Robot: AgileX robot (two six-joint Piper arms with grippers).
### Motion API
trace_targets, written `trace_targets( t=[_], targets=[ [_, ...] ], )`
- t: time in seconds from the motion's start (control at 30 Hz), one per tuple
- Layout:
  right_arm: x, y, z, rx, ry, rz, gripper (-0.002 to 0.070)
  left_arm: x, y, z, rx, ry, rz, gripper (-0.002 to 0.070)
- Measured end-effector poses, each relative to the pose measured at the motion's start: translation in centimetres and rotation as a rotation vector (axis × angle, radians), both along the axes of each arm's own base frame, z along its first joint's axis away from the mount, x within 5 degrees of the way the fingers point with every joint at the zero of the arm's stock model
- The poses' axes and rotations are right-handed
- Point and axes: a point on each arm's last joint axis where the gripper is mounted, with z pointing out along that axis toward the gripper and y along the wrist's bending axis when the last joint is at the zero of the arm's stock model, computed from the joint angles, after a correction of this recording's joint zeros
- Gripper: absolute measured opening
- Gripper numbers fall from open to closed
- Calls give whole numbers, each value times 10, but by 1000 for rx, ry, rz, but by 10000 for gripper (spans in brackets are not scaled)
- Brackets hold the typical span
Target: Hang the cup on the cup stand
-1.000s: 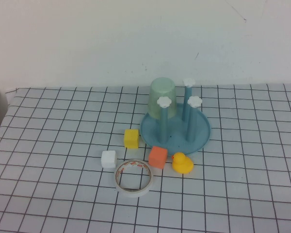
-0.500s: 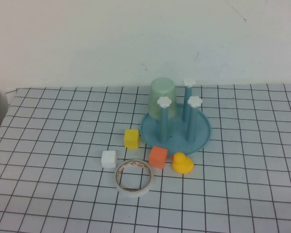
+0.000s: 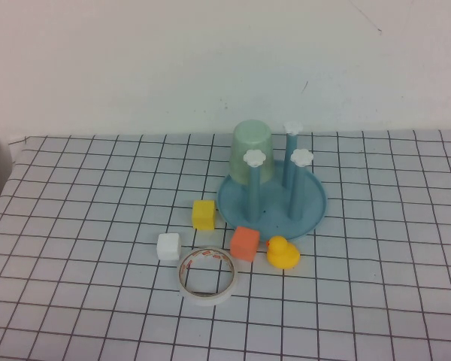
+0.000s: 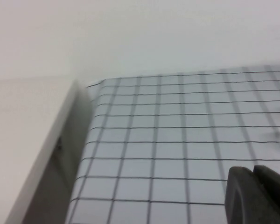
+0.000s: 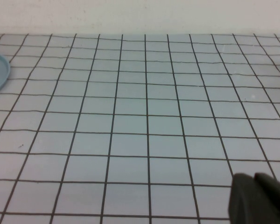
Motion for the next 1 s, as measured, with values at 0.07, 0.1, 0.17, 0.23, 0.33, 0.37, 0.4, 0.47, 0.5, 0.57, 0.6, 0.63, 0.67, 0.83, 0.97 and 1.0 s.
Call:
trace_targets(
  t=[0.07,0.1,0.17,0.23,0.33,0.37,0.4,0.47,0.5,0.57,0.6,0.63,0.67,0.83,0.97,1.0],
  targets=[
    [0,0,0,0,2,0,0,1,3,-5,-9,-5,55,-1],
    [0,0,0,0,2,0,0,2,4,-8,-13,-3,73,-1],
    [0,0,0,0,2,0,0,3,4,-13,-2,4,85,-1],
    [0,0,0,0,2,0,0,3,4,-18,24,14,81,-1],
    [0,0,0,0,2,0,0,4,4,-19,44,16,73,-1],
    [0,0,0,0,2,0,0,4,4,-19,45,16,73,-1],
    [0,0,0,0,2,0,0,3,4,-20,48,22,73,-1],
    [0,0,0,0,2,0,0,3,4,-22,71,45,66,-1],
    [0,0,0,0,2,0,0,3,4,-23,77,53,61,-1],
    [0,0,0,0,2,0,0,3,3,-23,80,61,50,-1],
    [0,0,0,0,2,0,0,3,2,-24,78,65,43,-1],
    [0,0,0,0,2,0,0,3,2,-24,84,69,31,-1],
    [0,0,0,0,2,0,0,3,1,-25,87,74,17,-1],
    [0,0,0,2,2,0,0,2,-3,-25,115,76,-59,-1],
    [0,0,0,2,2,0,0,2,-4,-26,115,85,-70,-1],
    [0,0,0,2,3,0,0,2,-4,-27,114,94,-72,-1]
  ],
)
